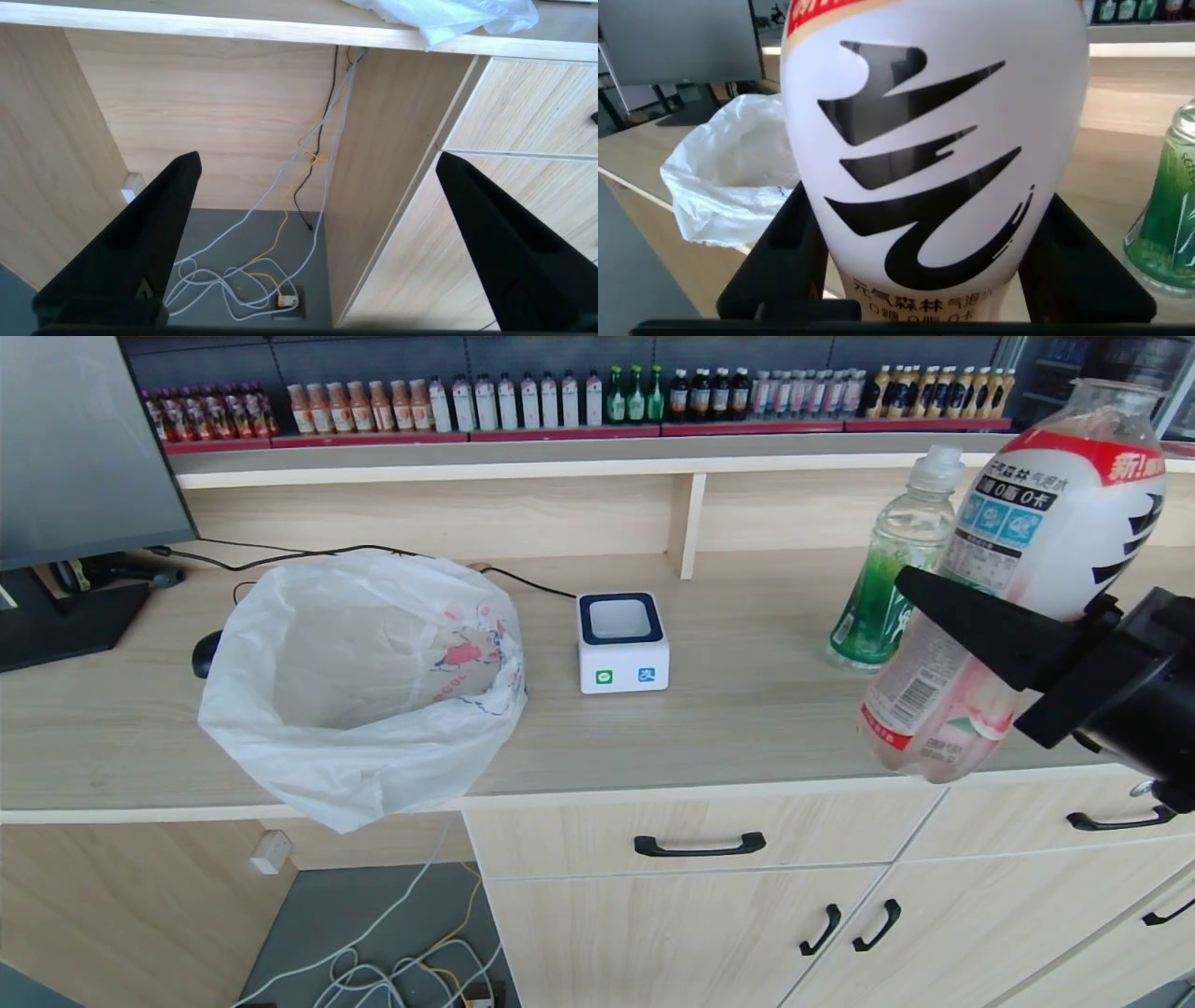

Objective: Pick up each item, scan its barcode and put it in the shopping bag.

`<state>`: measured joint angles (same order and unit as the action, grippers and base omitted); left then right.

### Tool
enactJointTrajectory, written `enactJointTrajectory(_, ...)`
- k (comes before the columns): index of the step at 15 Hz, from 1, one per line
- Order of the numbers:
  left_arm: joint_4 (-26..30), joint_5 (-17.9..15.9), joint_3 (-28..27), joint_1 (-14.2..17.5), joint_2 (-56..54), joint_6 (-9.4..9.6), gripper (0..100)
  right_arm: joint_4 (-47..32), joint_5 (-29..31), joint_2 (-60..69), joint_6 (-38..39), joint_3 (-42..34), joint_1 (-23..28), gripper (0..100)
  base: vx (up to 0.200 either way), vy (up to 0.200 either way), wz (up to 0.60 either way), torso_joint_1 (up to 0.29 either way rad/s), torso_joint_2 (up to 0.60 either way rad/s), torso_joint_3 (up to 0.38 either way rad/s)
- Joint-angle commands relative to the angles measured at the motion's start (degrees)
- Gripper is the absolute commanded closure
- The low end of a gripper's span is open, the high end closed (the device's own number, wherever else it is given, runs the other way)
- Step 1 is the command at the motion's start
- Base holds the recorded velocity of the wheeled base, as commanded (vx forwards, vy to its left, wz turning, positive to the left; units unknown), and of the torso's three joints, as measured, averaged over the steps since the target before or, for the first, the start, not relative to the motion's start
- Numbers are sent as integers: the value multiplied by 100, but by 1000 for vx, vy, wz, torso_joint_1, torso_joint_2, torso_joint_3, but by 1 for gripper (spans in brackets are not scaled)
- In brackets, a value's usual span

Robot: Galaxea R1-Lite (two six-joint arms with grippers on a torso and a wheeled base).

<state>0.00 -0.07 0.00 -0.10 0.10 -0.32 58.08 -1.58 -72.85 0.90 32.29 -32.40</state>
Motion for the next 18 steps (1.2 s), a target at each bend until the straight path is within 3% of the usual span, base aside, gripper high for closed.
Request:
enactJointTrajectory(1,0,-1,0,1,-1,-3,0,11,-791,-282,490,225,-144,100,0,0,0,0,0,0)
enactJointTrajectory(7,0,-1,0,1,-1,-3,0,169,-1960,-880,1984,814,-249,100,0,0,0,0,0,0)
enactJointTrajectory(11,0,-1,0,1,-1,-3,0,459,-1995,-1144,2722,1148,-416,100,0,0,0,0,0,0)
enactJointTrajectory(18,0,-1,0,1,-1,-3,0,1180,-2004,-1240,2854,1007,-943,100,0,0,0,0,0,0)
